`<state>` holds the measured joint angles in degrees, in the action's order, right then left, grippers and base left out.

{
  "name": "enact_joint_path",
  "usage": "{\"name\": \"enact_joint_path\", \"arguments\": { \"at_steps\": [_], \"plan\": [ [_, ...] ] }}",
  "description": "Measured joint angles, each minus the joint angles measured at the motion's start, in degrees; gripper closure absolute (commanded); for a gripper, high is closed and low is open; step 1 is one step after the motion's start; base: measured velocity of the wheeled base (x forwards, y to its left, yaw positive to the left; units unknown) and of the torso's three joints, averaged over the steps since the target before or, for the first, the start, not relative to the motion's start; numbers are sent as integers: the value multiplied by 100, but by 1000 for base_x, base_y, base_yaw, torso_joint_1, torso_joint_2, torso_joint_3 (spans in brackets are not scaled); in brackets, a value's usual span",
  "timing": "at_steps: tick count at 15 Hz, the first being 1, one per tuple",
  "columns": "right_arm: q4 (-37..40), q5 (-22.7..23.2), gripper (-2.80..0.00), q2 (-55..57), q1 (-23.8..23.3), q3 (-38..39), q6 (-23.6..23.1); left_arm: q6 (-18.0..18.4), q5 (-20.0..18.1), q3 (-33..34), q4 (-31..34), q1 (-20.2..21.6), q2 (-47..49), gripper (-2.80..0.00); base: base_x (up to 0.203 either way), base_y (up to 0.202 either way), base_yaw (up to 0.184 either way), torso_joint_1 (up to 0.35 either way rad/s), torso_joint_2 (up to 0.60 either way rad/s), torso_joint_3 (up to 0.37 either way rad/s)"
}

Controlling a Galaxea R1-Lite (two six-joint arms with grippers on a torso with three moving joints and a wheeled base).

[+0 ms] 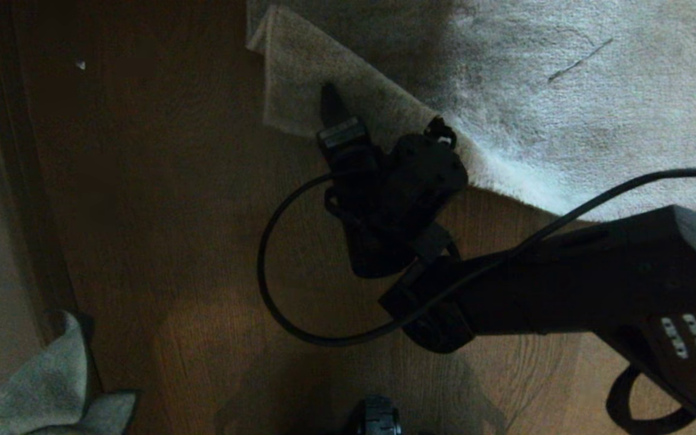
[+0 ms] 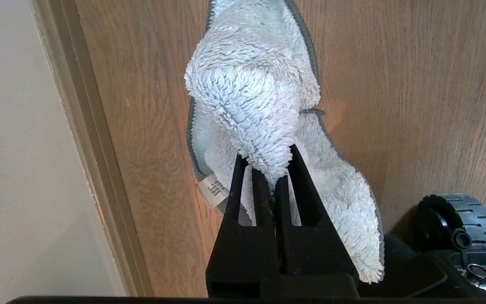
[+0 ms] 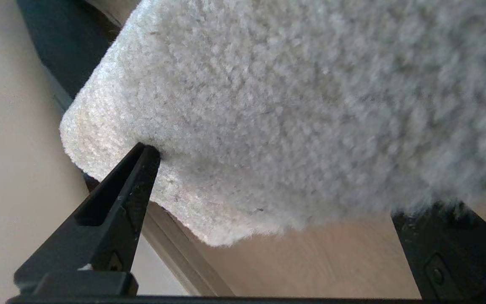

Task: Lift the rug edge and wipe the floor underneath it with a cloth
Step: Lift up the carpet

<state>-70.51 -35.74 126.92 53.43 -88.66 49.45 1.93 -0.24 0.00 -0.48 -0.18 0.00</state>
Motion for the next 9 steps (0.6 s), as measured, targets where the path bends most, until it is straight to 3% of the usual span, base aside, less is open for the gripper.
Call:
{"name": "enact_joint_path", "arguments": {
  "at_steps": [9],
  "plan": [
    [-24,-13,-280,-196,397,-445,58,0,-2,0,-3,0,0,0,0,0,0,0,0,0]
  ]
}}
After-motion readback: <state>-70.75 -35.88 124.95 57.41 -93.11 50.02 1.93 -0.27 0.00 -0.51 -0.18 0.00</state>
